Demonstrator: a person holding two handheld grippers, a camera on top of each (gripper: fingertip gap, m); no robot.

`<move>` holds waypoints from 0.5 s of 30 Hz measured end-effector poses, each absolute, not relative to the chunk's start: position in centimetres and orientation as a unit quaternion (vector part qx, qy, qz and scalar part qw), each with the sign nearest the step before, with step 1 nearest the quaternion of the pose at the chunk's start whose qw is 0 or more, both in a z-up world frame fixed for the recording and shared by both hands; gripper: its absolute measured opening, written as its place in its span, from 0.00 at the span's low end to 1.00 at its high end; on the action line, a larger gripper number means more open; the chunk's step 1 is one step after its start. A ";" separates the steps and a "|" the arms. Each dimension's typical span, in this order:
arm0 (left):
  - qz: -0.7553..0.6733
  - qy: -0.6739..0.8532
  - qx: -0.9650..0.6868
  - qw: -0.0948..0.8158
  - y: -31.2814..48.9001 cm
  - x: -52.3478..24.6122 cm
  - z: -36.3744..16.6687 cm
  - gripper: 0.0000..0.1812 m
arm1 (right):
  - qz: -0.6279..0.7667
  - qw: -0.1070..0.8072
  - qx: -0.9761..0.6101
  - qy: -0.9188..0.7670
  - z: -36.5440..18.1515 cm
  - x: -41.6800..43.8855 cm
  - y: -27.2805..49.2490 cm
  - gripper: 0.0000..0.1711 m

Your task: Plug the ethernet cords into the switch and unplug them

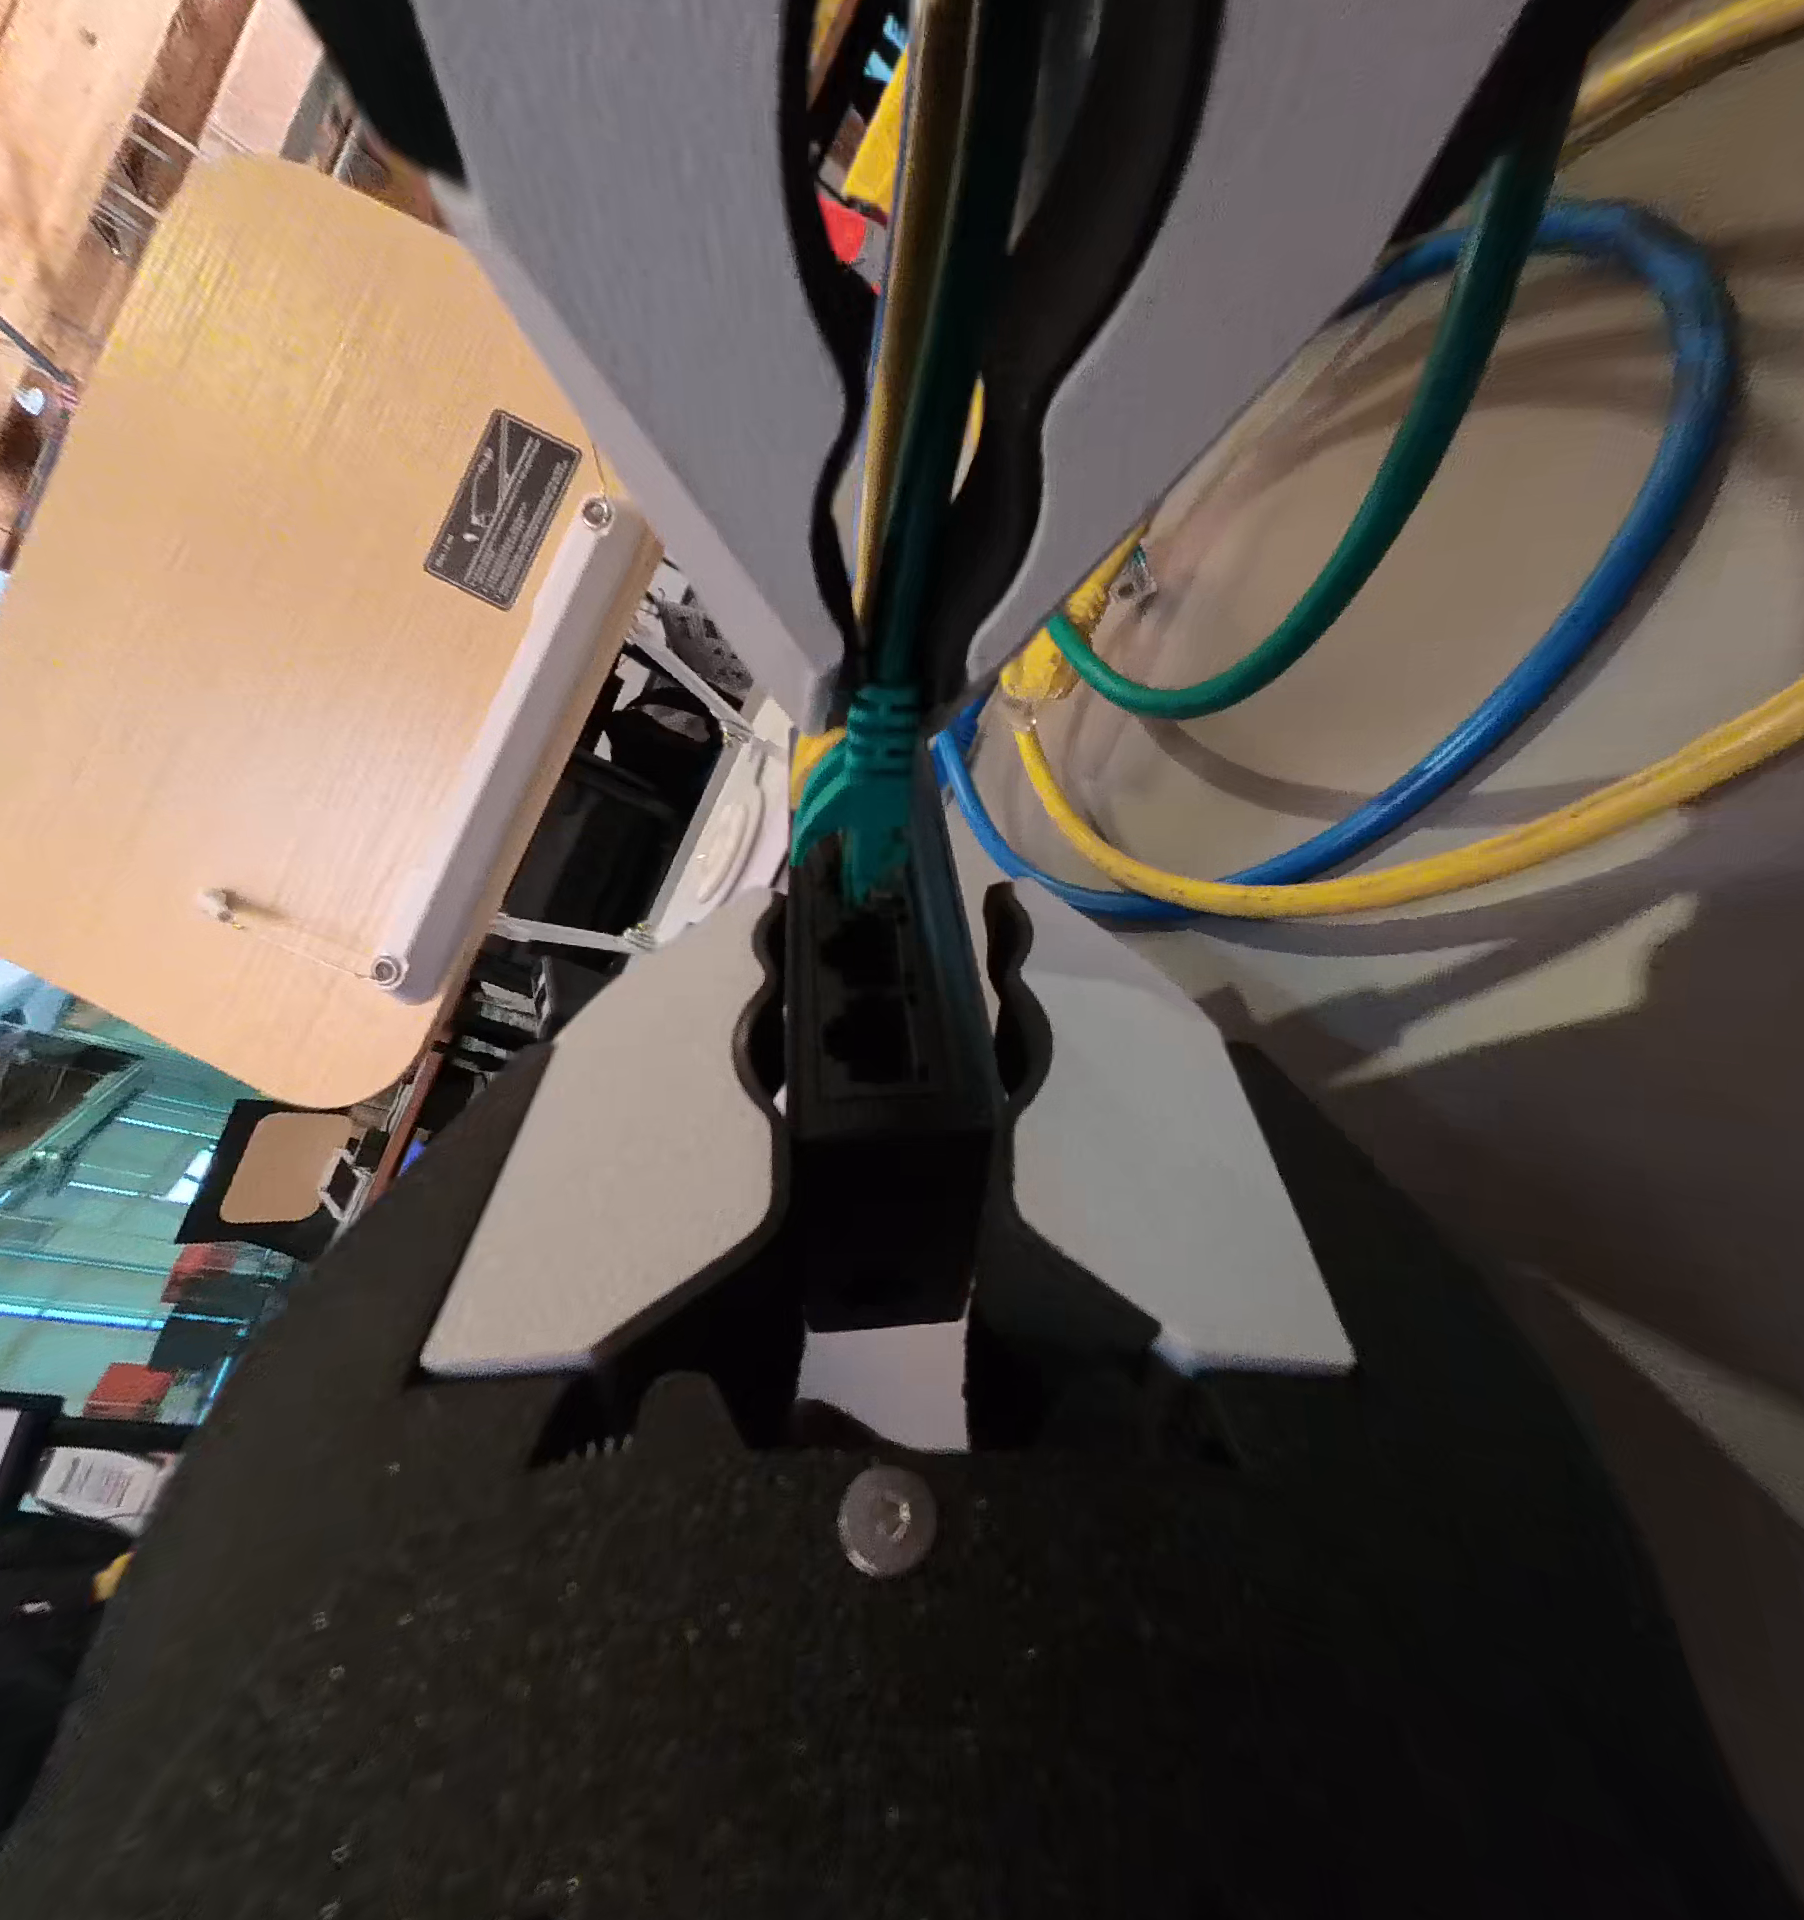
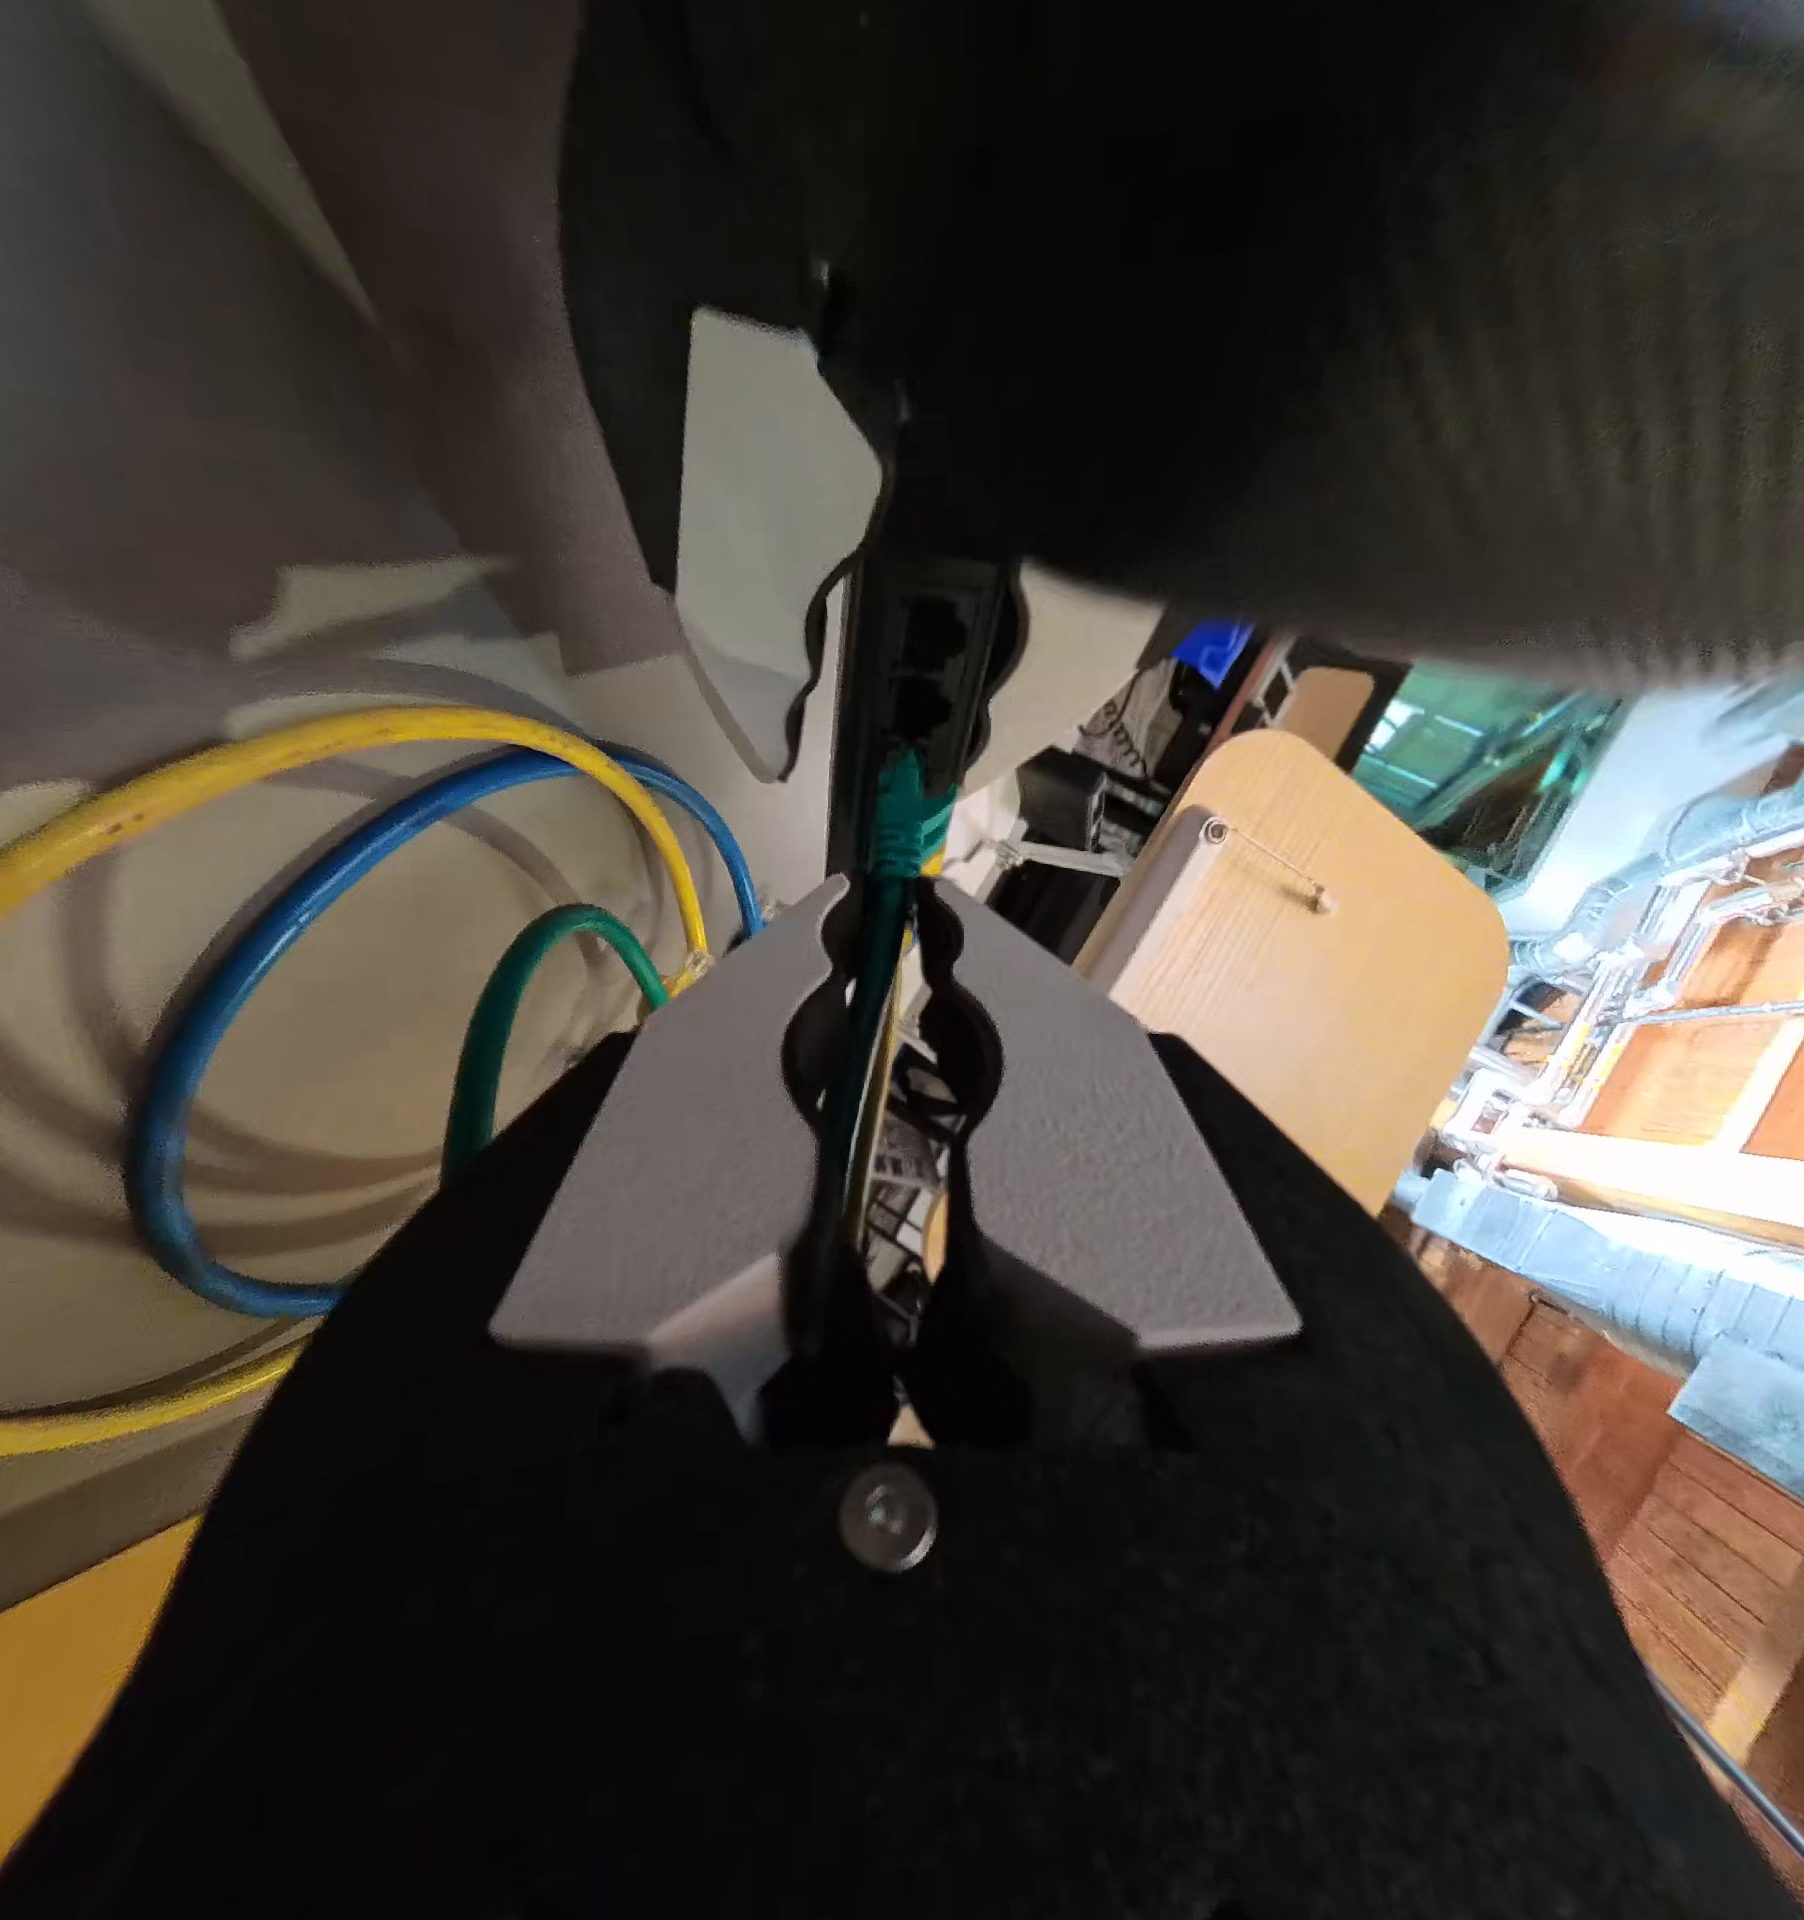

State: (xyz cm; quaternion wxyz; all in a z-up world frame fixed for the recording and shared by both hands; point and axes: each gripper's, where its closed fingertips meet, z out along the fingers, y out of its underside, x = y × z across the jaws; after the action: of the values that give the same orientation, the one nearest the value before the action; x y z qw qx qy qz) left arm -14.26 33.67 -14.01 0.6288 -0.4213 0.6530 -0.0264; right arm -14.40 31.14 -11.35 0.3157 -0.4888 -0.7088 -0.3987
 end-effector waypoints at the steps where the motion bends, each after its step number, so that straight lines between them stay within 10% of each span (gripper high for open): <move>1: -0.030 0.652 -0.420 0.631 33.5 -14.3 -13.9 0.20 | -0.389 0.322 -0.487 -0.712 -11.2 -14.5 31.0 0.05; 15: -0.023 0.657 -0.416 0.628 33.4 -14.0 -14.0 0.20 | -0.323 0.361 -0.518 -0.705 -12.2 -15.9 31.6 0.12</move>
State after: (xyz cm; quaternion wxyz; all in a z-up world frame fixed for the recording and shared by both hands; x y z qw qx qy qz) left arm -14.02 33.41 -14.03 0.6283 -0.4156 0.6572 -0.0234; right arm -15.88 31.64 -12.19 0.3611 -0.5178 -0.7052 -0.3228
